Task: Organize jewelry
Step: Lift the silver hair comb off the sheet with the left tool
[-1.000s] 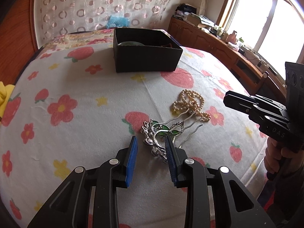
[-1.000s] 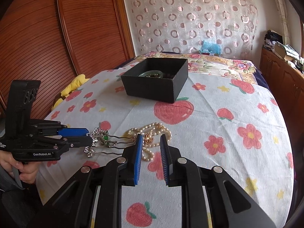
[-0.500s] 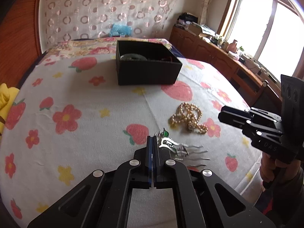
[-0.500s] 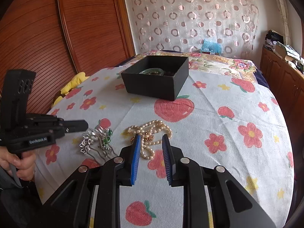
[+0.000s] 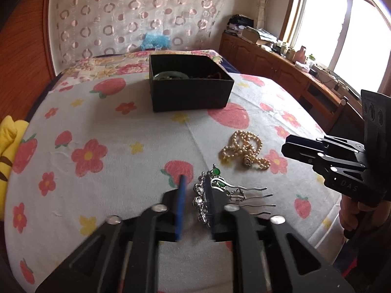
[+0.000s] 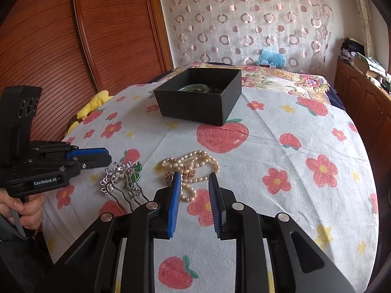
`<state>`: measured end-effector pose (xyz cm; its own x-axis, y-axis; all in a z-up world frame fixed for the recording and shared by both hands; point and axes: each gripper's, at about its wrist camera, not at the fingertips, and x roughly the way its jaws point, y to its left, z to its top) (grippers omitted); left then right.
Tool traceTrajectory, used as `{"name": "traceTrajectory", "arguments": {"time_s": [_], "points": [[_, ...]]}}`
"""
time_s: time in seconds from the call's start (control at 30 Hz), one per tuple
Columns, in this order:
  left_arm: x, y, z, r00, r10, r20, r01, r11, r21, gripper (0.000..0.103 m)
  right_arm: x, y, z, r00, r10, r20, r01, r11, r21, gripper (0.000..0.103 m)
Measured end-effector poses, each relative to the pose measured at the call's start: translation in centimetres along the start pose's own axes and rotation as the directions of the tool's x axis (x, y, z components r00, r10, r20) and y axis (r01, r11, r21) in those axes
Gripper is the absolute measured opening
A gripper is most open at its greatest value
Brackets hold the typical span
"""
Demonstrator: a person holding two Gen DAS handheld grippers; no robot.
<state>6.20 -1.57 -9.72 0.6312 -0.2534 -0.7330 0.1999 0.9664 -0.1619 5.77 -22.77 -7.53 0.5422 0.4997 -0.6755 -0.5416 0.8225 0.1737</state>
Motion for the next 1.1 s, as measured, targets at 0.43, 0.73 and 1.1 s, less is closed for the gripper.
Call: {"name": "traceTrajectory", "arguments": {"time_s": [0.43, 0.73, 1.1], "points": [[1.5, 0.7, -1.0, 0.995, -0.095, -0.04, 0.092, 0.994, -0.065, 0.012, 0.3, 0.0, -0.3, 1.0, 0.001, -0.006, -0.001, 1.0, -0.001, 0.025], [-1.4, -0.5, 0.2, 0.996, -0.014, 0.093, 0.012, 1.0, 0.017, 0.009, 0.6, 0.0, -0.7, 1.0, 0.003, -0.013, -0.003, 1.0, 0.0, 0.025], [-2.5, -1.1, 2.1, 0.982, 0.065, 0.179, -0.082, 0.992, 0.092, 0.007, 0.7, 0.1, -0.7, 1.0, 0.004, -0.014, -0.004, 1.0, 0.001, 0.025]]}}
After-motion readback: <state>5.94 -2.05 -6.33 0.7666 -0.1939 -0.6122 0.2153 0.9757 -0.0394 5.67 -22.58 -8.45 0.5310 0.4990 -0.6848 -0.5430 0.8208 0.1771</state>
